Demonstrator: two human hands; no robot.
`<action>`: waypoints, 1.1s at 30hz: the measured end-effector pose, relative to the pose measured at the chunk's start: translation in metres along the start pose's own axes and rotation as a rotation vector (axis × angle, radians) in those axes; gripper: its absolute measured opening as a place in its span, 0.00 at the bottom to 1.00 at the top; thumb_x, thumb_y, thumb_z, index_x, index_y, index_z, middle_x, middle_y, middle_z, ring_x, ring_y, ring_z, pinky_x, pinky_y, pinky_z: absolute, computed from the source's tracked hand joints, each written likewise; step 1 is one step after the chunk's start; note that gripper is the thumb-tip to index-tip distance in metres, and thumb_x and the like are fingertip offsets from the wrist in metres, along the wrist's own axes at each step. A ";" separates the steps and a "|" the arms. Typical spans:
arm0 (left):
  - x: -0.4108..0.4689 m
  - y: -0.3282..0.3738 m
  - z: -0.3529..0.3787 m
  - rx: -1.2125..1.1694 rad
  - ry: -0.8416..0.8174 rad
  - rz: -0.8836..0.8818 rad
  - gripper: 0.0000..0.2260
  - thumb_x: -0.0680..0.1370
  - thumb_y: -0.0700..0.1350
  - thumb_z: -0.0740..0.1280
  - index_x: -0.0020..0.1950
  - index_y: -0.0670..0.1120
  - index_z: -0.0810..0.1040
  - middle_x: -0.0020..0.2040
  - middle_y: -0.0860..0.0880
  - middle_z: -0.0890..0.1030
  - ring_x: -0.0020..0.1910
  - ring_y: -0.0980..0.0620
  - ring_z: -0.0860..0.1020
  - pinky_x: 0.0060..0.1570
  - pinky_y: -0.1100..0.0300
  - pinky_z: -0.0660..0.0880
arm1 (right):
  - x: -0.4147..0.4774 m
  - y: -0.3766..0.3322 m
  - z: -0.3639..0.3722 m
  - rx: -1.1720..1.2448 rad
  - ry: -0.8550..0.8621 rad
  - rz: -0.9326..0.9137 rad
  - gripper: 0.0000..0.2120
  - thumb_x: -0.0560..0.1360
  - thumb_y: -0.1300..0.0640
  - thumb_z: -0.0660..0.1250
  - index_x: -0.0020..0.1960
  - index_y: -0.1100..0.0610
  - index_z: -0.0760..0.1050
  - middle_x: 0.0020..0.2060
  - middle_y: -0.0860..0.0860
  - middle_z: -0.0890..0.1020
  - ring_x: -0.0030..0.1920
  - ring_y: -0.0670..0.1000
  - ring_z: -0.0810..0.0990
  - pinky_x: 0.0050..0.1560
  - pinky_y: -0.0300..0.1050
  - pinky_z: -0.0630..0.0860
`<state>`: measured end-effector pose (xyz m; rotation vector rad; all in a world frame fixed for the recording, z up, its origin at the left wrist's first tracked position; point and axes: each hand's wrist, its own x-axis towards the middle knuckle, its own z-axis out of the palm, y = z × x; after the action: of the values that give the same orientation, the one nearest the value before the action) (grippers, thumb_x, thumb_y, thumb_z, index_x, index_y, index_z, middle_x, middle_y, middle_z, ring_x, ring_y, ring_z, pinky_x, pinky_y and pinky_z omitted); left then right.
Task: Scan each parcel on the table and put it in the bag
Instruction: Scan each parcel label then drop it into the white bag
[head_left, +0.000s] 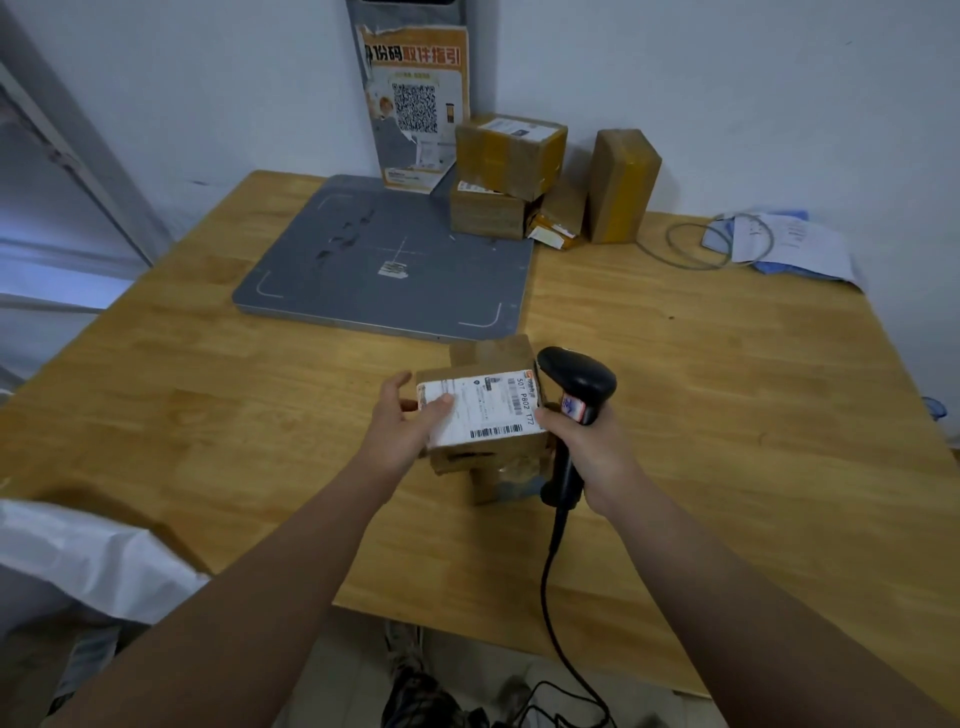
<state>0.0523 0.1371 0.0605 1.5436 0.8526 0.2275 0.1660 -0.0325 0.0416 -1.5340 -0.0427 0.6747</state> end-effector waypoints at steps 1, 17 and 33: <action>0.001 0.001 -0.003 0.007 -0.076 -0.044 0.28 0.79 0.50 0.67 0.75 0.56 0.58 0.61 0.48 0.73 0.50 0.52 0.79 0.37 0.63 0.76 | 0.000 0.000 -0.001 -0.010 -0.013 -0.009 0.21 0.72 0.62 0.73 0.63 0.55 0.73 0.51 0.52 0.84 0.53 0.52 0.83 0.56 0.53 0.79; 0.000 0.003 -0.003 0.274 -0.381 -0.243 0.27 0.74 0.54 0.71 0.67 0.49 0.62 0.52 0.48 0.83 0.53 0.51 0.80 0.53 0.53 0.77 | -0.008 -0.011 0.014 -0.021 0.176 -0.036 0.14 0.74 0.48 0.71 0.57 0.49 0.74 0.47 0.47 0.83 0.49 0.49 0.82 0.52 0.51 0.79; 0.020 0.000 0.010 0.102 0.032 0.113 0.51 0.59 0.54 0.79 0.72 0.70 0.49 0.66 0.46 0.71 0.62 0.47 0.75 0.53 0.46 0.80 | -0.050 -0.045 0.001 -0.132 -0.079 -0.149 0.16 0.76 0.55 0.69 0.33 0.62 0.73 0.23 0.53 0.74 0.23 0.50 0.72 0.26 0.41 0.71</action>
<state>0.0726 0.1420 0.0522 1.6895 0.8127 0.2953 0.1414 -0.0482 0.1028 -1.6121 -0.2635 0.6229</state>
